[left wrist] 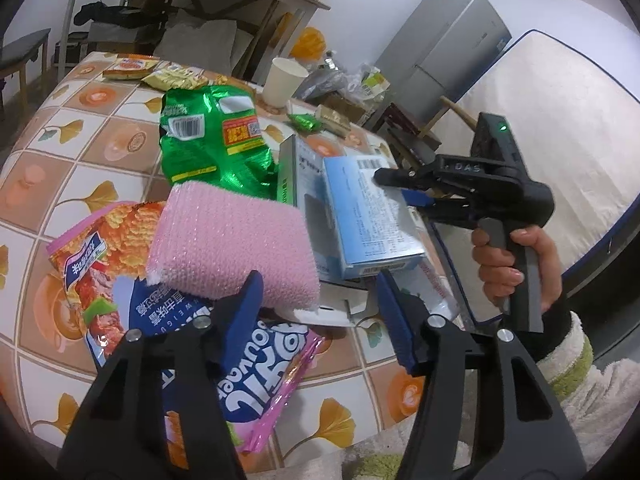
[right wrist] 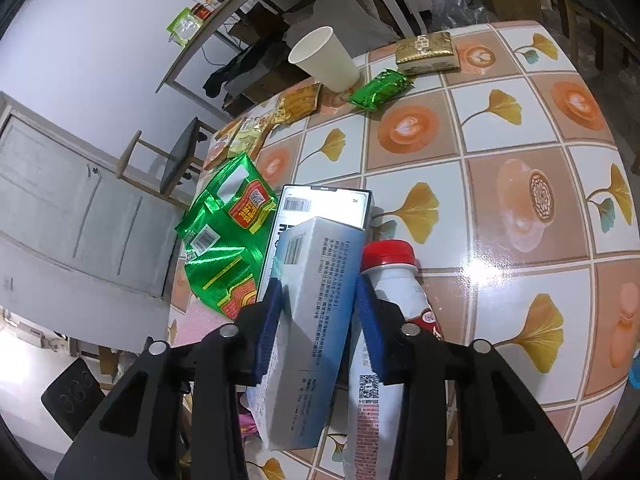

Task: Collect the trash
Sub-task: 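Grasp the pink sponge with the left tool while the right tool grasps the white-blue box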

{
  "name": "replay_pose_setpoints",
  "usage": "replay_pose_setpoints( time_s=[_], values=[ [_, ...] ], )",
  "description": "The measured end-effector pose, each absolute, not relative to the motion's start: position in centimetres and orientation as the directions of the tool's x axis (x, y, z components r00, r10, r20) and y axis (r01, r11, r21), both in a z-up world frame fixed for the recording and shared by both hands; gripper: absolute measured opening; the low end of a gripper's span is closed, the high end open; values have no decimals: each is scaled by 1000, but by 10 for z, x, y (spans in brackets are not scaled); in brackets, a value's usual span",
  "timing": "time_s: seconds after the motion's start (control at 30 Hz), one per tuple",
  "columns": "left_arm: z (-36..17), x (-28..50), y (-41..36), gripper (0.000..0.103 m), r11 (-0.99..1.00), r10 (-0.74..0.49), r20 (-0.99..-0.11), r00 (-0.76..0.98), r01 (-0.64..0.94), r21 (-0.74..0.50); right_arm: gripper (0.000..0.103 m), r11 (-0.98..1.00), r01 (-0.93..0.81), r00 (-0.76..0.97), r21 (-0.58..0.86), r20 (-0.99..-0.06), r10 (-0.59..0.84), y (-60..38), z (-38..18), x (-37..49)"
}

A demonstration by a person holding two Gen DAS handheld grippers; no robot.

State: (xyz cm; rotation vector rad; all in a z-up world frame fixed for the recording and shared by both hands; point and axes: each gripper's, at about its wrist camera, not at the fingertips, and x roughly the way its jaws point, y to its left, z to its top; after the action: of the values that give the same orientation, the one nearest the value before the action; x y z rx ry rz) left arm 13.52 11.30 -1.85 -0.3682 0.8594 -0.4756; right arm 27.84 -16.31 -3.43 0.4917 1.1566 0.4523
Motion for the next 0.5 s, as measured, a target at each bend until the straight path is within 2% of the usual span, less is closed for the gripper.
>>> replay_pose_setpoints(
  time_s=[0.13, 0.5],
  values=[
    [-23, 137, 114, 50, 834, -537, -643, 546, 230, -502, 36, 820, -112, 344, 562, -752, 563, -157, -30, 275],
    [-17, 127, 135, 50, 848, -505, -656, 561, 182, -498, 34, 806, -122, 354, 579, -733, 581, -157, -28, 268]
  ],
)
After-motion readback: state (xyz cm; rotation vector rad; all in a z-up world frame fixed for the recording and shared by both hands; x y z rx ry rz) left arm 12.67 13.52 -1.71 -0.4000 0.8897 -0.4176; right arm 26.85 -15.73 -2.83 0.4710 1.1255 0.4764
